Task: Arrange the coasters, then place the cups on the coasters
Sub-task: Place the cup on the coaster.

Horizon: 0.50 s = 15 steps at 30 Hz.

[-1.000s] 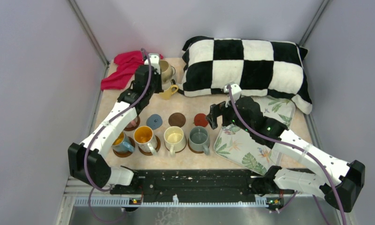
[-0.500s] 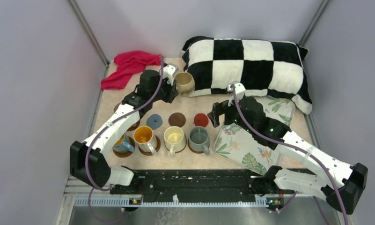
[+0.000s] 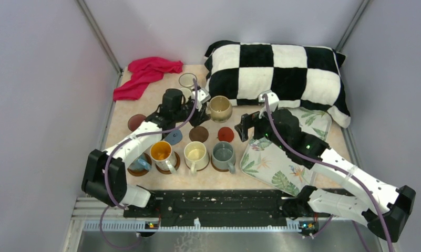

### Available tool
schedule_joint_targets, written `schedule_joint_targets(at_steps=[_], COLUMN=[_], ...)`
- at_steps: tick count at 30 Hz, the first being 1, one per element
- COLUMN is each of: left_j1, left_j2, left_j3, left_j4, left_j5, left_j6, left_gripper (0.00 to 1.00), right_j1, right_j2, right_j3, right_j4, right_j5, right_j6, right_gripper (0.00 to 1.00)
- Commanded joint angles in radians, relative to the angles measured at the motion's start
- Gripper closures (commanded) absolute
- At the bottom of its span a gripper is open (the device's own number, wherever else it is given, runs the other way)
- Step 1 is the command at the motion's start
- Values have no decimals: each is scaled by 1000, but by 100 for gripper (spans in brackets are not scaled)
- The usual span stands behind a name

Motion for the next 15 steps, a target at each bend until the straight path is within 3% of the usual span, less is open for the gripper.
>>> schedule_joint_targets(at_steps=[1,6,15], left_j1=[-3,-2,0], left_j2=[-4,51,120], left_j3=[-30,-28,-36], left_j4=[296,268,214], left_j5=[169,267,281], left_j6=[114,200,298], left_gripper=[100,100,100], right_j1=[-14,-16,-17], right_j2=[-27,-27,-30], right_j3=[22,19,15], right_j4=[4,6,5], right_j5=[12,12,19], right_j6=[6,6,5], right_gripper=[1,1,1])
